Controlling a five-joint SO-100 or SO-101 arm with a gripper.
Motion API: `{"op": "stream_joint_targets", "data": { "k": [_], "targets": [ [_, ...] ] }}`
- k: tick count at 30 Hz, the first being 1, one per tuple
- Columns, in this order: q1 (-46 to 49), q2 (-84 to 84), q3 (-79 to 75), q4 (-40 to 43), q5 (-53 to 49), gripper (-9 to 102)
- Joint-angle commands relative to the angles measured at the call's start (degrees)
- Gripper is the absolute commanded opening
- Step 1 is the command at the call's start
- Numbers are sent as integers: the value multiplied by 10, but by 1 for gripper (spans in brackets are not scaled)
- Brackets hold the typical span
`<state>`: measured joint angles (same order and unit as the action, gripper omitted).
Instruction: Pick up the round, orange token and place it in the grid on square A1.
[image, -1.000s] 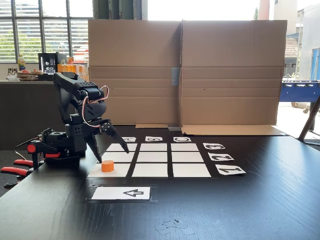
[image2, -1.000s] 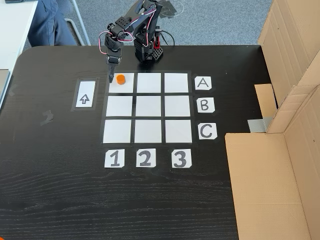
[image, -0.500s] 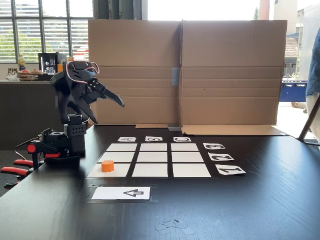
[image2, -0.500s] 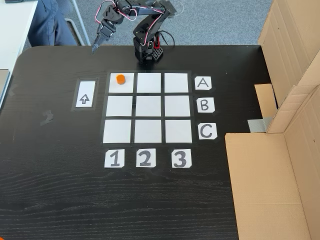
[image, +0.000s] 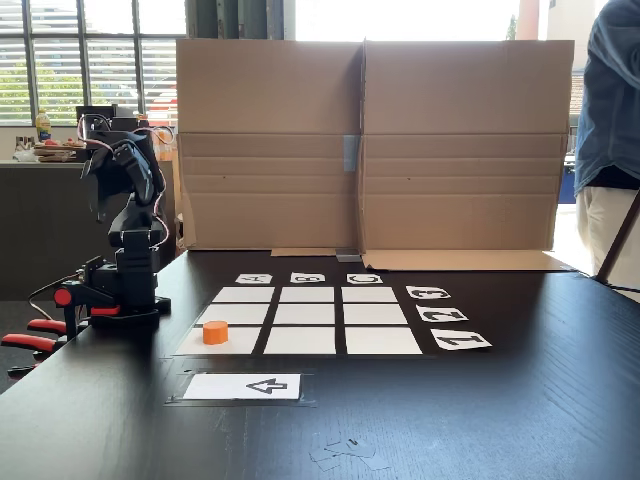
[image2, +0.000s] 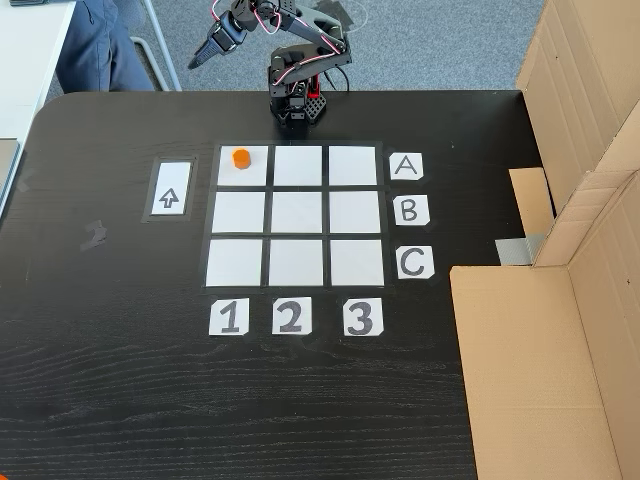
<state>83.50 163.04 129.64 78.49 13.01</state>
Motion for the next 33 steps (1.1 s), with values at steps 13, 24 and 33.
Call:
{"op": "stream_joint_targets", "data": {
  "k": [13,24,33],
  "targets": [
    [149,166,241,-52,-152,13],
    [170,247,369,-81,-179,2],
    [165,273,428,-105,-186,-1]
  ]
}}
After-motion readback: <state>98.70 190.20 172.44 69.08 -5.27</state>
